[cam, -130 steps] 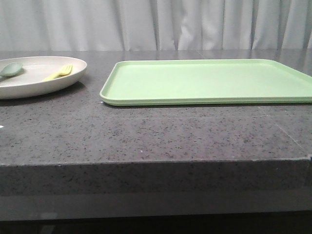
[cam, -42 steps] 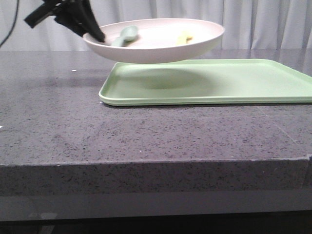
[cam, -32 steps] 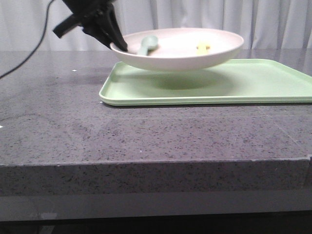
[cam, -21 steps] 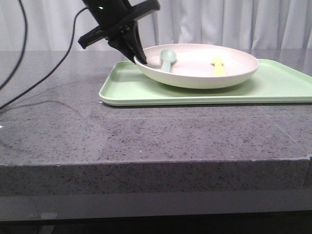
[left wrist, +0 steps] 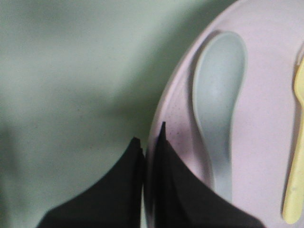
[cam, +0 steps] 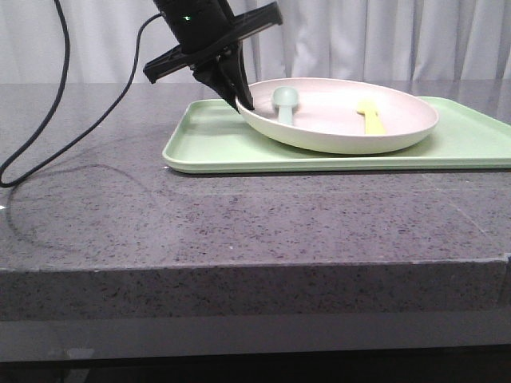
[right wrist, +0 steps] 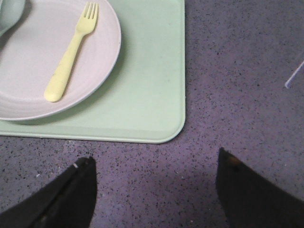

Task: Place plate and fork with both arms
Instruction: 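Lower the plate onto the tray and open the left gripper, then raise the left gripper away from the plate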

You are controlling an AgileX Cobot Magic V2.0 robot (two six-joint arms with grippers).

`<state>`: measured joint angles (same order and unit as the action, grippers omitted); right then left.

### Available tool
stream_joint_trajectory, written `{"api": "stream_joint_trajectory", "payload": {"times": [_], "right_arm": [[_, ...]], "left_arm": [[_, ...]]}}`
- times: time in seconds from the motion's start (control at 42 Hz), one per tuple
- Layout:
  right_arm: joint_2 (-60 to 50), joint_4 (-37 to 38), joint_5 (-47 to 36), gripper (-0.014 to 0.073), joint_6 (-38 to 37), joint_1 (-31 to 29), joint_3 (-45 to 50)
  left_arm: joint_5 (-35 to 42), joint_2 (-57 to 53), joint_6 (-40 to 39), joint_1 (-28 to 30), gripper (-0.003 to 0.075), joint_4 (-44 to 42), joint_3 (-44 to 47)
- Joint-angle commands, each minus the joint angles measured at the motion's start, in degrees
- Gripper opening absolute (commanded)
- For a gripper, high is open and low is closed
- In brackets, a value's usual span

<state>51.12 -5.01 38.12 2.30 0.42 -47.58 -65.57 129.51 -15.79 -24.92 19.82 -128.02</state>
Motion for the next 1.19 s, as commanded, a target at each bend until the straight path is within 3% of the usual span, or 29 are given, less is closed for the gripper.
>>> {"api": "stream_joint_trajectory", "payload": {"times": [0.0, 0.262, 0.453, 0.691, 0.858, 1.001, 1.168], "right_arm": [[-0.3, 0.1, -3.9, 0.0549, 0.2, -0.3, -1.8], [-0.3, 0.1, -3.9, 0.0549, 0.2, -0.3, -1.8], [-0.3, 0.1, -3.9, 0.0549, 0.2, -0.3, -1.8], [-0.3, 0.1, -4.0, 0.0549, 0.2, -0.3, -1.8], [-0.3, 0.1, -4.9, 0.0549, 0.2, -0.3, -1.8], [-0.3, -0.3, -4.4, 0.0549, 0.2, -0.3, -1.8], [-0.3, -0.7, -4.3, 0.0549, 0.2, -0.3, -1.8]], "left_arm": [[1.8, -4.2, -0.9, -0.4, 0.0114, 2.6, -2.2], [1.6, -4.4, 1.5, -0.4, 0.0339, 2.7, -2.3], [1.6, -8.8, 8.0, -0.7, 0.0335, 0.9, -2.3], [-2.4, -18.7, 9.9, -4.3, 0.0334, -14.1, 0.1], [1.1, -28.3, 13.4, -4.5, 0.0334, -13.9, 10.9], [8.3, -39.4, 15.4, -2.5, 0.0334, -13.9, 26.9], [15.8, -53.6, 23.4, 2.7, 0.0334, -6.1, 45.9]]}}
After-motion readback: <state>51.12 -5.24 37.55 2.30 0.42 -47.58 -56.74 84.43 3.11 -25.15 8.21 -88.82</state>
